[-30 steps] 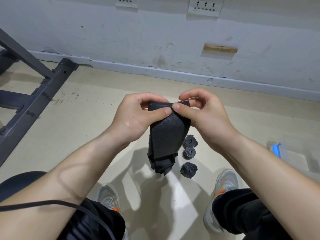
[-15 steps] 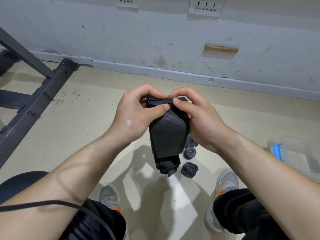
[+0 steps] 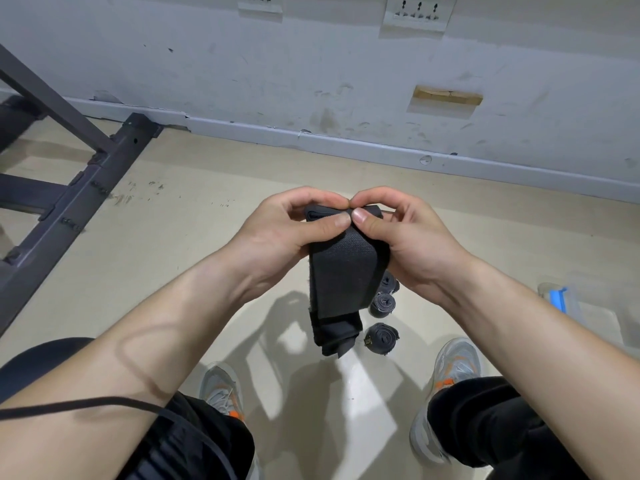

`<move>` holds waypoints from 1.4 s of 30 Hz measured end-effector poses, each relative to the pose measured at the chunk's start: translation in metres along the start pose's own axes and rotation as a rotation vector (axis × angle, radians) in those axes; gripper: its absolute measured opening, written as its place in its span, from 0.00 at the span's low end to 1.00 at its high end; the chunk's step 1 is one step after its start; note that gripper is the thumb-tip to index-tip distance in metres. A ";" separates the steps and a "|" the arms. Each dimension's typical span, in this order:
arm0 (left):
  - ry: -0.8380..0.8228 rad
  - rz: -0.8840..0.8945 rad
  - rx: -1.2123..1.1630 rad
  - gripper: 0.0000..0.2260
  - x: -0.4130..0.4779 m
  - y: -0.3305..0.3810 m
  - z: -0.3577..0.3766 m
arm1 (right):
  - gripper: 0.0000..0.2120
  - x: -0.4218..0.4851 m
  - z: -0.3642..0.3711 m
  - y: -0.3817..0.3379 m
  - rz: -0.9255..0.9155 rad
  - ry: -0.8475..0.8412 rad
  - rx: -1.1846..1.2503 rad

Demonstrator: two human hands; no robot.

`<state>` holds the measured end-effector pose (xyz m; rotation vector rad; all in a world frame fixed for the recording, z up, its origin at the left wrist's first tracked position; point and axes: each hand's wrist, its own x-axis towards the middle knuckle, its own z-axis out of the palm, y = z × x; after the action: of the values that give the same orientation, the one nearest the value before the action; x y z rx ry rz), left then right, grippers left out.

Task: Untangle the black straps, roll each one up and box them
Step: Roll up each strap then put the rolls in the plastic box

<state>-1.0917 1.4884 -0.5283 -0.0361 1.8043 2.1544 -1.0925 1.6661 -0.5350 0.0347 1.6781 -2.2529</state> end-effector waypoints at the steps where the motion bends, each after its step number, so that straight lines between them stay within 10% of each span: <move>1: 0.004 -0.007 0.001 0.11 0.000 -0.001 0.001 | 0.08 0.001 -0.001 0.000 0.003 0.004 -0.008; 23: 0.184 0.173 0.235 0.11 0.003 -0.005 0.000 | 0.20 0.009 0.001 0.007 -0.058 0.087 -0.242; 42: 0.151 -0.052 0.130 0.10 0.006 -0.012 0.005 | 0.05 0.011 -0.002 0.017 -0.086 0.145 -0.129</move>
<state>-1.0930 1.4964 -0.5398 -0.2189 1.9999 2.0431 -1.0983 1.6614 -0.5533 0.0996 1.9320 -2.2467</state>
